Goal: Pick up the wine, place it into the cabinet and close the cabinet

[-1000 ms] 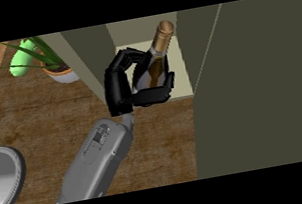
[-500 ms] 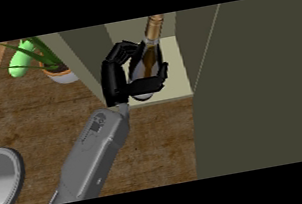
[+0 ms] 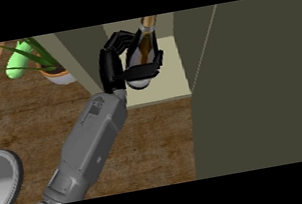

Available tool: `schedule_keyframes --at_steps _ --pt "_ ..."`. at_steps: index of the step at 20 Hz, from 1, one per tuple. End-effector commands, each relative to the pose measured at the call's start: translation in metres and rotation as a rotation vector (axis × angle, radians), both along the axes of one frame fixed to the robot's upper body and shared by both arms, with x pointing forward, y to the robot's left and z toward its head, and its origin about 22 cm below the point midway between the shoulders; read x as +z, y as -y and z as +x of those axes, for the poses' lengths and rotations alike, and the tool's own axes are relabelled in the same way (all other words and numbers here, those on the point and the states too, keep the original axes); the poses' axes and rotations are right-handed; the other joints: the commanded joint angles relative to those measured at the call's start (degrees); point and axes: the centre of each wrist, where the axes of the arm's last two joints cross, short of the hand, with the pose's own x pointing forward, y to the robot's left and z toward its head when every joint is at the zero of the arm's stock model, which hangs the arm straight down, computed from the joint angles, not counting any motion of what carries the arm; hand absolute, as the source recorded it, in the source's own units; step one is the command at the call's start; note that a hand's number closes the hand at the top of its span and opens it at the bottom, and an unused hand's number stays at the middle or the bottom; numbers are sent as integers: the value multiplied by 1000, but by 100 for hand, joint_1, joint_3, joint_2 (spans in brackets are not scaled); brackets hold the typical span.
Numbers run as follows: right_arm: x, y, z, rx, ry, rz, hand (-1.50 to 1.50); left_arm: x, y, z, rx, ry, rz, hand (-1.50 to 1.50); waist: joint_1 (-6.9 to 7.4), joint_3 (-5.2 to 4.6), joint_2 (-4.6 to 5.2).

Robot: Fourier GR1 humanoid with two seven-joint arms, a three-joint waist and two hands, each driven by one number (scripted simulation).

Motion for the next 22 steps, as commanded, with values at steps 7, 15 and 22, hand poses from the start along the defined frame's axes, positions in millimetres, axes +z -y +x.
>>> schedule_keyframes --at_steps 7,15,22 --pt "4 -4 -21 60 24 38 -150 -1 -2 22 70 83 86 150 -80 -1 31" --pt "4 5 -19 57 34 45 -150 13 -2 35 98 88 60 150 -47 1 26" --pt "3 -10 -21 99 27 43 -150 15 -6 41 152 12 -76 150 -174 -3 65"
